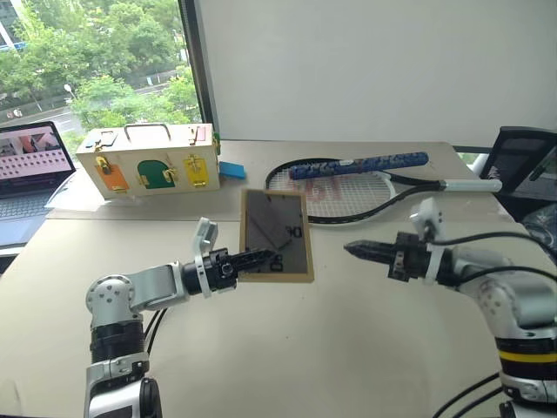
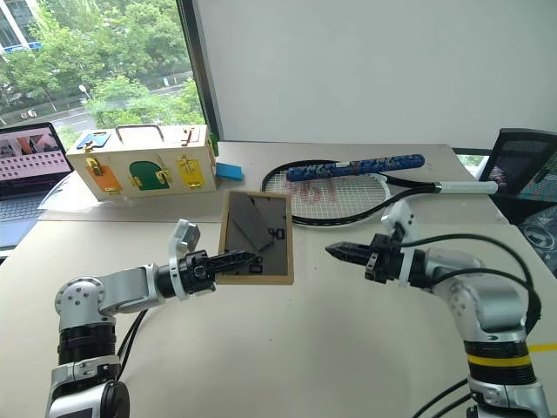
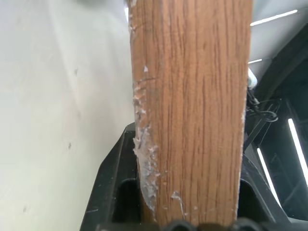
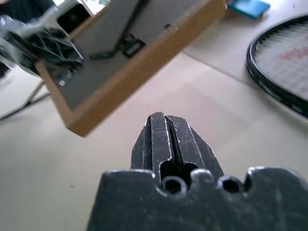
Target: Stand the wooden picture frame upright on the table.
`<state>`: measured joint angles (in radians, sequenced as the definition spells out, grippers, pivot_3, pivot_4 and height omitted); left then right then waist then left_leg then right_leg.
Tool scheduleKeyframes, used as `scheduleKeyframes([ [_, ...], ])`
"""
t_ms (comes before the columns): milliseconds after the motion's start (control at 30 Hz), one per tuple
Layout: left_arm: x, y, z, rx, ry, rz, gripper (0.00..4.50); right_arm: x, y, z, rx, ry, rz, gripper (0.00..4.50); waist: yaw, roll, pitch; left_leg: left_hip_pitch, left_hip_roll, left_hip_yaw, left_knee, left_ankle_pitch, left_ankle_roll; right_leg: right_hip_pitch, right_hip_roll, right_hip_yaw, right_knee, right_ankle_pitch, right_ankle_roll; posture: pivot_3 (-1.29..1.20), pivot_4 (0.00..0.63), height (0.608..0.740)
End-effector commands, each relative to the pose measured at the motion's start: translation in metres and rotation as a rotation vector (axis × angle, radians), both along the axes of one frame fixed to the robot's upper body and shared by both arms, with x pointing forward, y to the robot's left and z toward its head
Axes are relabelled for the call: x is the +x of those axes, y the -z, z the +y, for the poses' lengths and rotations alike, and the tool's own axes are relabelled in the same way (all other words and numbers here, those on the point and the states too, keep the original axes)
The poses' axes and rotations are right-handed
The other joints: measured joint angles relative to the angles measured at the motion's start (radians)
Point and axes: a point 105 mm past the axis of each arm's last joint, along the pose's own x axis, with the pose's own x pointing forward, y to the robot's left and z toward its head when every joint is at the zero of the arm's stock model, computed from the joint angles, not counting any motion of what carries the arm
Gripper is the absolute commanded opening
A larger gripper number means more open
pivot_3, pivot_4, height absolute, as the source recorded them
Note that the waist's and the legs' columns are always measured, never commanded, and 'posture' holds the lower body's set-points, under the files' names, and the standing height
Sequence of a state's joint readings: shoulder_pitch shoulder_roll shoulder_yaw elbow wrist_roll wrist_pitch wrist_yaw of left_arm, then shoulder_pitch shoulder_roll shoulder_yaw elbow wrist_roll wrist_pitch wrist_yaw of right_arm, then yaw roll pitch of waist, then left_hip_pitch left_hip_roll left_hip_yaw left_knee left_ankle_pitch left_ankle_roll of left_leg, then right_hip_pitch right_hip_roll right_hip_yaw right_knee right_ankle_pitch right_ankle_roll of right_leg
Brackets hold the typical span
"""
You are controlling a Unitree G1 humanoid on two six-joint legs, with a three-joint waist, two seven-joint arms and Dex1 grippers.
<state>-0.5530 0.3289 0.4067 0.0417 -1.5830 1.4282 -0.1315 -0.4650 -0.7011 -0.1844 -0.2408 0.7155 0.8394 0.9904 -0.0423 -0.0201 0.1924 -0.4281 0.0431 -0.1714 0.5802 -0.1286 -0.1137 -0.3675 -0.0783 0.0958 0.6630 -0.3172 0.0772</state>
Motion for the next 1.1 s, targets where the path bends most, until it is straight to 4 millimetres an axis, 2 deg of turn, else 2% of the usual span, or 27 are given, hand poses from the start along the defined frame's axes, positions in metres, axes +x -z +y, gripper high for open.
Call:
scheduleKeyframes([
  [33,-0.014,-0.047,-0.009,-0.069,-0.028,-0.305,1.11,-0.016,-0.030,0.013,0.068,-0.080,-0.018,0.00,0.001,0.000,0.000,-0.002,0.000,0.000,0.000,0.000,0.000,-0.002,0.000,0.000,0.000,0.000,0.000,0.00,0.150,0.722],
  [100,-0.014,-0.037,-0.015,-0.013,-0.009,-0.298,1.11,-0.019,-0.047,0.016,0.102,-0.097,-0.033,0.60,0.002,0.000,0.000,-0.004,0.000,0.000,0.000,0.001,-0.002,-0.003,0.000,0.000,0.000,0.000,-0.001,0.00,0.150,0.722],
  [167,-0.016,-0.026,-0.019,0.018,0.029,-0.280,1.11,-0.022,-0.055,0.021,0.090,-0.111,-0.047,1.02,0.003,0.000,0.000,-0.003,0.000,0.000,0.000,0.001,-0.002,-0.003,0.000,0.000,0.000,0.000,-0.001,0.00,0.150,0.722],
  [233,-0.019,-0.019,-0.021,0.027,0.073,-0.253,1.11,-0.020,-0.056,0.025,0.058,-0.101,-0.058,1.82,0.002,0.000,0.000,-0.003,0.000,0.000,0.000,0.001,-0.002,-0.003,0.000,0.000,0.000,0.000,-0.001,0.00,0.150,0.722],
  [300,-0.022,-0.017,-0.023,0.000,0.119,-0.222,1.11,-0.016,-0.060,0.031,0.067,-0.097,-0.072,2.43,0.001,0.000,0.000,-0.003,0.000,0.000,0.000,0.001,-0.002,-0.003,0.000,0.000,0.000,0.000,-0.001,0.00,0.150,0.722],
  [333,-0.023,-0.016,-0.024,-0.008,0.135,-0.211,1.11,-0.015,-0.063,0.034,0.073,-0.104,-0.081,2.90,0.000,0.000,0.000,-0.004,0.000,0.000,0.001,0.001,-0.002,-0.004,0.000,0.000,0.000,0.000,-0.001,0.00,0.150,0.722],
  [400,-0.022,-0.013,-0.025,0.001,0.151,-0.191,1.11,-0.014,-0.066,0.040,0.077,-0.121,-0.093,3.52,-0.001,0.000,0.001,-0.004,0.000,0.000,0.000,0.001,-0.002,-0.005,0.000,0.000,0.001,0.000,0.000,0.00,0.150,0.722],
  [500,-0.022,-0.011,-0.026,0.001,0.165,-0.178,1.11,-0.013,-0.060,0.049,0.052,-0.158,-0.070,4.48,-0.001,0.000,0.001,-0.004,0.000,0.000,0.000,0.001,-0.002,-0.005,0.000,0.000,0.000,0.000,-0.001,0.00,0.150,0.722],
  [633,-0.032,-0.014,-0.032,-0.046,0.247,-0.172,1.11,-0.013,-0.045,0.059,0.017,-0.224,-0.019,4.48,-0.001,0.000,0.001,-0.004,0.000,0.000,0.000,0.001,-0.002,-0.005,0.000,0.000,0.000,0.000,-0.001,0.00,0.150,0.722],
  [833,-0.034,-0.011,-0.038,-0.039,0.281,-0.156,1.11,-0.010,-0.022,0.077,-0.062,-0.283,-0.008,4.48,-0.002,0.000,0.001,-0.004,0.000,0.000,0.000,0.001,-0.002,-0.005,0.000,0.000,0.001,0.000,0.000,0.00,0.150,0.722],
  [1000,-0.031,-0.005,-0.037,-0.014,0.266,-0.144,1.11,-0.019,-0.023,0.082,-0.046,-0.348,-0.015,4.48,-0.001,0.000,0.001,-0.004,0.000,0.000,-0.001,0.001,-0.002,-0.005,0.000,0.000,0.001,0.000,0.000,0.00,0.150,0.722],
  [1067,-0.030,-0.004,-0.036,-0.005,0.260,-0.144,1.11,-0.018,-0.024,0.081,-0.049,-0.339,-0.028,4.48,-0.001,0.000,0.001,-0.004,0.000,0.000,-0.001,0.001,-0.002,-0.005,0.000,0.000,0.001,0.000,-0.001,0.00,0.150,0.722],
  [1100,-0.029,-0.004,-0.035,-0.004,0.257,-0.144,1.11,-0.012,-0.026,0.080,-0.064,-0.294,-0.058,4.48,-0.001,0.000,0.001,-0.004,0.000,0.000,-0.001,0.001,-0.002,-0.005,0.000,0.000,0.001,0.000,-0.001,0.00,0.150,0.722],
])
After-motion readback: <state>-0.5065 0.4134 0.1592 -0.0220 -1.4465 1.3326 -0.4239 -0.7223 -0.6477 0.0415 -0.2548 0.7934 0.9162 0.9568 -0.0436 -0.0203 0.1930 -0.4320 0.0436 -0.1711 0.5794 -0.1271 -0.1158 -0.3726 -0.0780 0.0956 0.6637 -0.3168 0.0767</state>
